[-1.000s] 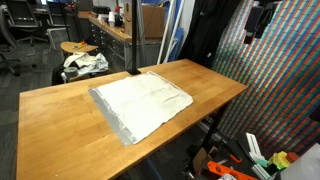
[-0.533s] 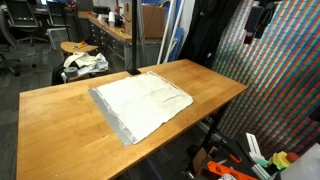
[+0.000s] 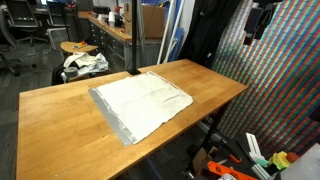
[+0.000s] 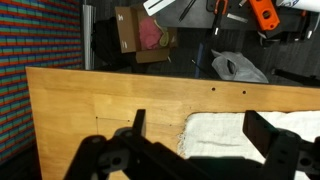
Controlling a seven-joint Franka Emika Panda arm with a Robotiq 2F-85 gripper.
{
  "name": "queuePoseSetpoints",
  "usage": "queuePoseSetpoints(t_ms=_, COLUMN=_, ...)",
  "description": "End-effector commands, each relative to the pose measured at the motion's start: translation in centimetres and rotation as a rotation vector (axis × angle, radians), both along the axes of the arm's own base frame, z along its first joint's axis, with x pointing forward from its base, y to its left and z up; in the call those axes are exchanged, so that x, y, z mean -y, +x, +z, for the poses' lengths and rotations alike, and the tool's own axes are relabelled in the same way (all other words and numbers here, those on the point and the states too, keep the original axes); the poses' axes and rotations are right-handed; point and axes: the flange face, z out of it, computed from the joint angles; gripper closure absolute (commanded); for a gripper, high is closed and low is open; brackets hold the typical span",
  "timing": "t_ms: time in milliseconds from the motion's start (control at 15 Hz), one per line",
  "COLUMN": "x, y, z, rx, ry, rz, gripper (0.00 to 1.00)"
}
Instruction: Fold the white towel from right to left
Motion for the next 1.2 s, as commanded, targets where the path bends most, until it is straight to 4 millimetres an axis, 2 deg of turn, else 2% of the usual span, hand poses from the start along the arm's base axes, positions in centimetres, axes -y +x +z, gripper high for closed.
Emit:
queuePoseSetpoints(t_ms=0, x=-1.9, y=2.9, z=-1.3, rx=-0.069, ry=0.005, rz=-0.005, gripper=0.0)
queuePoseSetpoints(t_ms=200, x=-4.3, y=7.1, z=-3.6, rx=-0.123, ry=0.073, rz=0.028, gripper=0.0)
queuePoseSetpoints(t_ms=467, x=-6.1, y=13.7, z=-8.8, rx=-0.194, ry=0.154, rz=0.032, gripper=0.0)
queuePoseSetpoints(t_ms=667, x=-4.8, y=16.7, z=-12.9, rx=-0.226, ry=0.205, rz=-0.01, gripper=0.0)
queuePoseSetpoints(t_ms=1000, x=-0.8, y=19.5, z=-19.8, rx=-0.189, ry=0.271, rz=-0.118, gripper=0.0)
queuePoseSetpoints(t_ms=1133, x=1.0, y=20.3, z=-21.7, rx=-0.155, ry=0.309, rz=-0.169, gripper=0.0)
